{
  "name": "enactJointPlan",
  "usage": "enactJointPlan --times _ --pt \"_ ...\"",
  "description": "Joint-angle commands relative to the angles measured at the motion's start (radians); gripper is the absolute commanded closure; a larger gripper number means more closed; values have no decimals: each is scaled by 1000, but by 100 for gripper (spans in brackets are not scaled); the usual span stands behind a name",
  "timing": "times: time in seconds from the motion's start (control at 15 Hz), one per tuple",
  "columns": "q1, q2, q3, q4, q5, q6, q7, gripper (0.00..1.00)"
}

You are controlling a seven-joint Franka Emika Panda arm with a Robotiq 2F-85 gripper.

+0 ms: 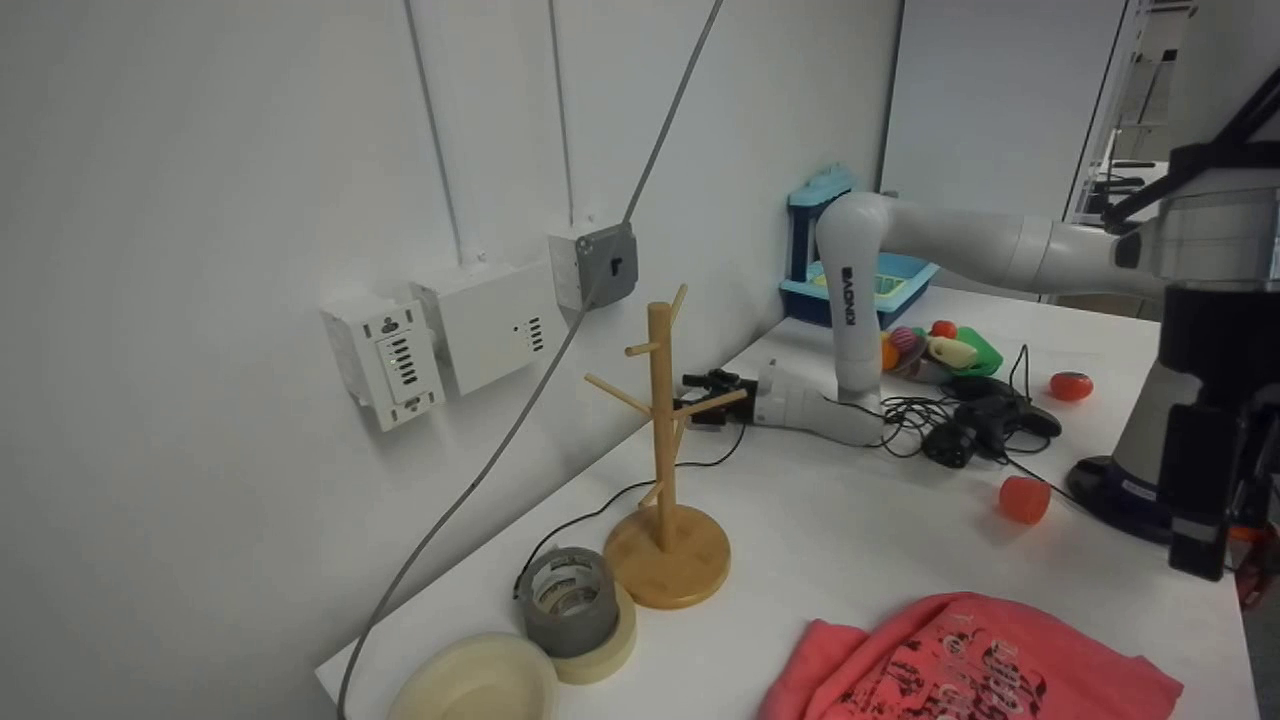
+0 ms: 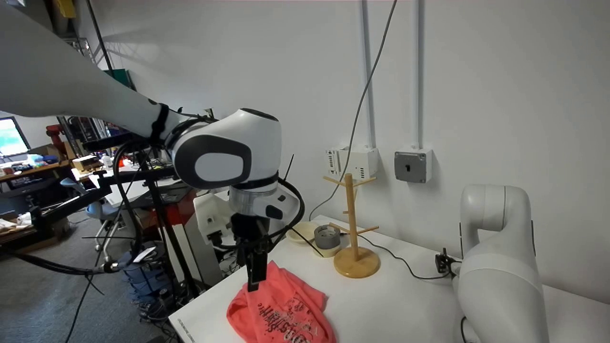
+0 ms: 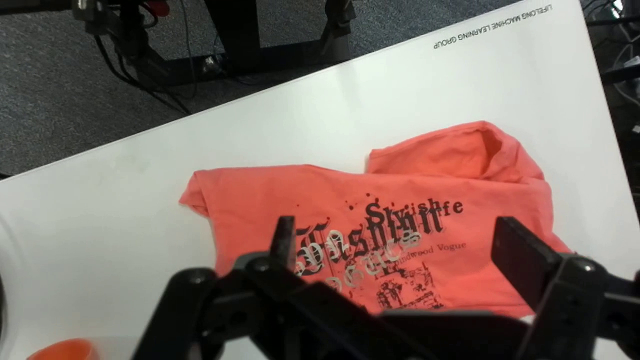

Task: Fold the orange cloth

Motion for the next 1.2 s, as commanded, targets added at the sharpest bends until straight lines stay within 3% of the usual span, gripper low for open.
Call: enactJointPlan --times 0.0,0.73,1.13 --pt "41 31 33 -1 26 61 1 0" --pt "173 188 172 19 111 251 -43 0" --pt "165 166 162 5 78 229 -1 0"
